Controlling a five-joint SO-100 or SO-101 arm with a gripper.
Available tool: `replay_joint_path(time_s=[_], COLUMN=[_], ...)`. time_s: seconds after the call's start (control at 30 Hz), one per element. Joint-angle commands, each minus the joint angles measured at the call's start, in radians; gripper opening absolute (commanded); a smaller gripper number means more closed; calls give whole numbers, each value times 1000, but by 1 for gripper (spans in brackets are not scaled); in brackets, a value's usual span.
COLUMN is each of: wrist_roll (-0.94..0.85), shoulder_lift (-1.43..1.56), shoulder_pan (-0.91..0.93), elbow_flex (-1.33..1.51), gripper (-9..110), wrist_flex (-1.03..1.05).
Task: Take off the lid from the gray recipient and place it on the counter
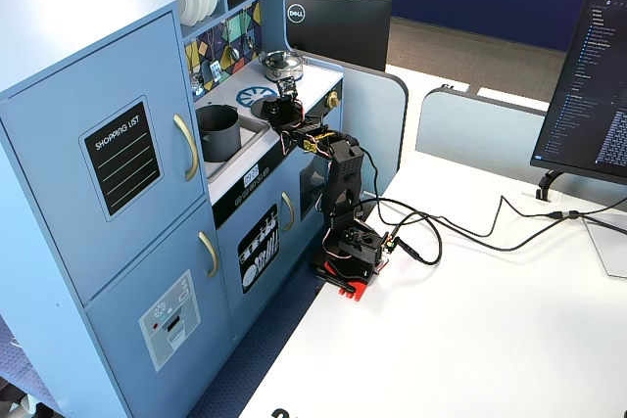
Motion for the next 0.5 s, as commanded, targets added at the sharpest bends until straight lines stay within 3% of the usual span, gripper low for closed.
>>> replay_joint_path(time_s=[0.0,0.2,0.47], wrist_roll=[-18,-26,31], shoulder_lift=[2,11,37], shoulder_pan=[-14,-6,28], elbow_flex=[-14,2,40], gripper=[0,4,26], wrist_flex=[-17,-17,-29])
